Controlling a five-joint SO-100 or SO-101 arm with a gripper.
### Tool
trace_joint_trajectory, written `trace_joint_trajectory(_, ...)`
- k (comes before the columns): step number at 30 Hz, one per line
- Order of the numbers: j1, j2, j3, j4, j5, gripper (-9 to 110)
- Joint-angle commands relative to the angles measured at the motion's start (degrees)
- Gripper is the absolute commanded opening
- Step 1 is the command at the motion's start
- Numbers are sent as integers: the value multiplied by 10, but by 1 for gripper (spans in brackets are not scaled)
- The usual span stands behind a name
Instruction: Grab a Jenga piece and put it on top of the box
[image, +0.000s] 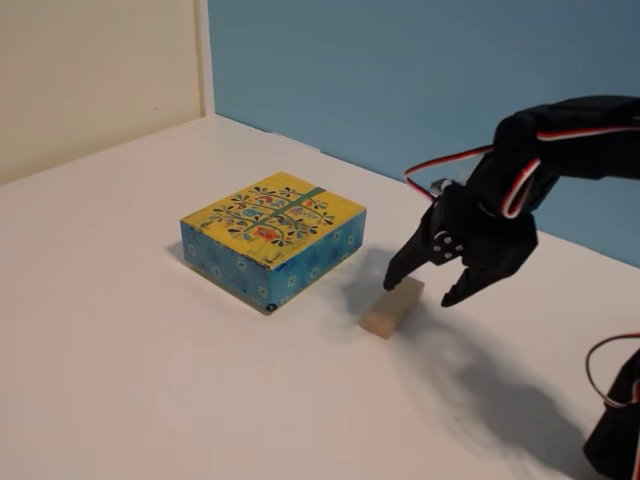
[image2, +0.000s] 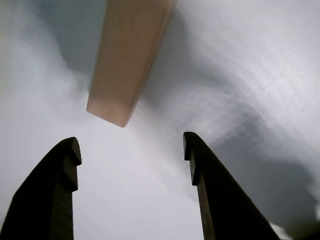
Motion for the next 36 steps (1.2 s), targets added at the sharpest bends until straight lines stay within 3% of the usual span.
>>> trace_joint_trajectory(1,-5,-18,-28,-10,-8,24)
trace_joint_trajectory(36,-58,-110,-84,-52,-64,26)
